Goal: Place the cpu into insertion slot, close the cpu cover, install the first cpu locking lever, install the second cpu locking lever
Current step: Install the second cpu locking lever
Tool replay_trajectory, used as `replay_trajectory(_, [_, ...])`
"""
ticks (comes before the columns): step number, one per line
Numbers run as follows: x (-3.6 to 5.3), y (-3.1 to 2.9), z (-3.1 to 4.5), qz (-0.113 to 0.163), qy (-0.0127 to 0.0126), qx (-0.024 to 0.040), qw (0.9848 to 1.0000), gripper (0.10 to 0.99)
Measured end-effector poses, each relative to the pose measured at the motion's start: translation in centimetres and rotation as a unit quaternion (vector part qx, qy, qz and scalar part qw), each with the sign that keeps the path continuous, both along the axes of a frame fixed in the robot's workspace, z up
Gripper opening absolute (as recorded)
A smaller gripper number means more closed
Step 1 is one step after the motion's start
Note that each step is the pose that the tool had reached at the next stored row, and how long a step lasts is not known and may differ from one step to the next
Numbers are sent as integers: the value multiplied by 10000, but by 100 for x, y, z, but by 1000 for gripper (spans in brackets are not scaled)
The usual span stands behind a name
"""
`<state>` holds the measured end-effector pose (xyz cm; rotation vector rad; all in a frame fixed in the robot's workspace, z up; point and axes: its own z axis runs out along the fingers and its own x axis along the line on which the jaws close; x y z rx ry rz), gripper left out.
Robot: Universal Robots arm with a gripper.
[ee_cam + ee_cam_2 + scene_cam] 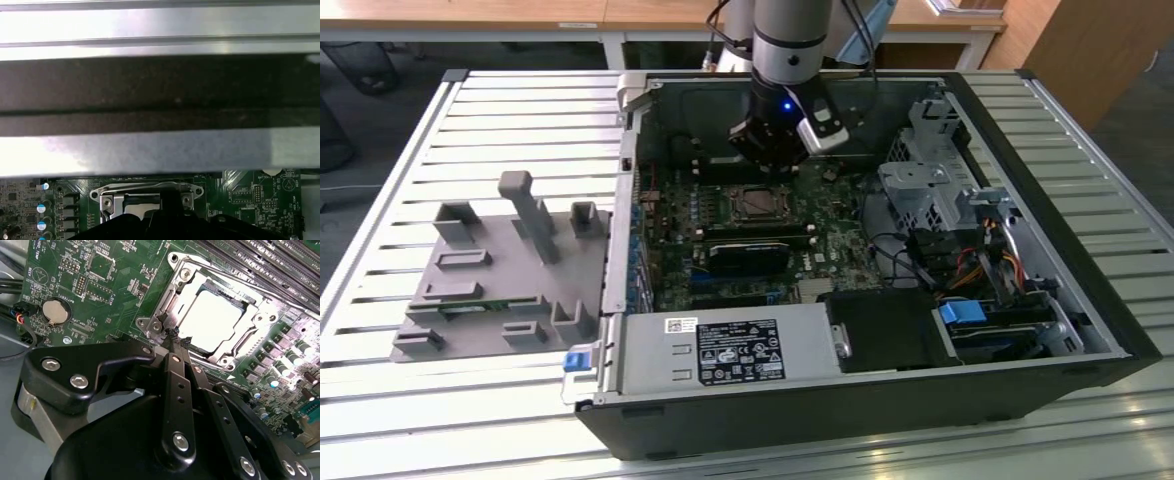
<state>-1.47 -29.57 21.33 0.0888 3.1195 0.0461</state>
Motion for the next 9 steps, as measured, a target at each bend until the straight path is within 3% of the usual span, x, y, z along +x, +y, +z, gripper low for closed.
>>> replay_trajectory(4, [0, -3, 17, 0, 0, -1, 10000, 106])
replay_trajectory(9, [0, -3, 127, 0, 0, -1, 10000, 106])
